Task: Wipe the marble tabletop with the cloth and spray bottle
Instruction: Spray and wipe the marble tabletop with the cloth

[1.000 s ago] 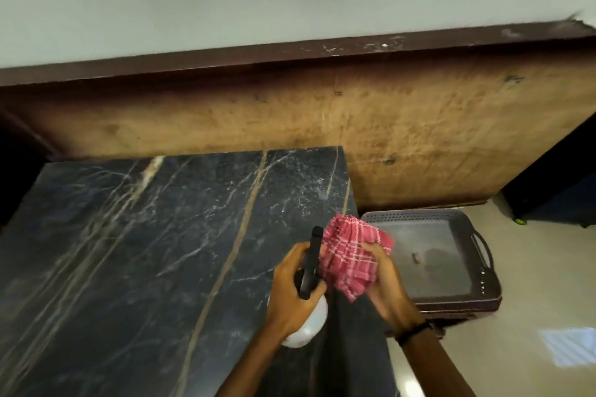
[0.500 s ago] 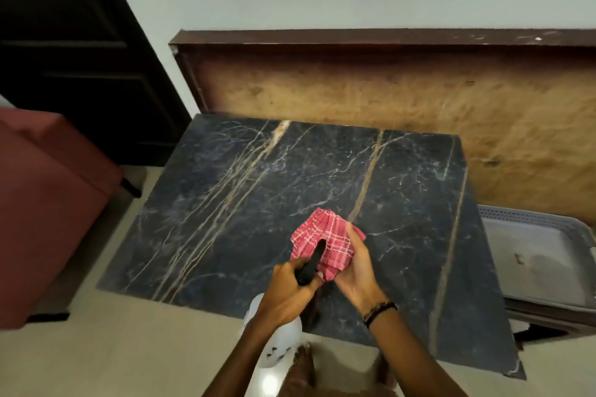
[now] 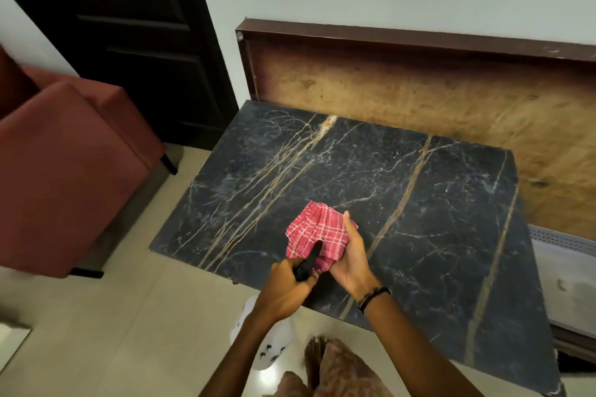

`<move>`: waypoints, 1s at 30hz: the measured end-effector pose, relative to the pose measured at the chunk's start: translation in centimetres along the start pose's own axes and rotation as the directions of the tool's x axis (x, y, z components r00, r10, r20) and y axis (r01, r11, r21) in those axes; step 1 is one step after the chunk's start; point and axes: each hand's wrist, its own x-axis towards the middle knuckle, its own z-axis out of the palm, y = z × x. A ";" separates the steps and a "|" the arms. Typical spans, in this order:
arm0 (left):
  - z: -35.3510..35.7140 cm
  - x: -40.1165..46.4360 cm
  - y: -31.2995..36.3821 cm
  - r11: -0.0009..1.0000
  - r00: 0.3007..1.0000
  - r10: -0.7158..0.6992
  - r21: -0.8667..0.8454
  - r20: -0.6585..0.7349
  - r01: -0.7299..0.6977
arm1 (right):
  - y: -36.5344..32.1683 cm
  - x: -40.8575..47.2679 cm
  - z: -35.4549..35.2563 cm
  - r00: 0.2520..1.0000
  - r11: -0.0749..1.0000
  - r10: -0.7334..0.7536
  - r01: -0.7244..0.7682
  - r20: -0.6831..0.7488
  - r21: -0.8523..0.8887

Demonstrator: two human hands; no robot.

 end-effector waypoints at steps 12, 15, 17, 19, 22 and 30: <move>-3.3 0.6 -0.7 0.999 0.992 0.027 -0.014 -0.127 -0.029 | 1.9 1.9 4.0 0.986 0.985 0.160 -0.156 0.054 -0.079; -4.5 0.7 -1.3 0.999 0.995 -0.002 -0.046 -0.104 -0.002 | 2.7 2.3 4.8 0.979 0.979 0.186 -0.178 0.081 -0.096; -5.3 0.9 -2.1 1.000 0.996 0.006 -0.022 -0.093 -0.008 | 3.2 2.9 5.5 0.977 0.978 0.194 -0.186 0.084 -0.098; -6.0 1.1 -2.8 1.000 0.995 0.009 0.025 -0.102 -0.006 | 3.8 3.6 6.3 0.978 0.977 0.192 -0.184 0.078 -0.104; -7.7 1.9 -4.1 1.000 0.989 -0.014 0.008 -0.146 0.016 | 5.2 4.9 8.0 0.978 0.977 0.195 -0.187 0.075 -0.102; -16.3 4.6 -9.7 0.983 0.990 -0.072 -0.178 -0.124 0.050 | 11.0 8.6 14.2 0.994 0.889 0.108 -0.090 0.013 -0.449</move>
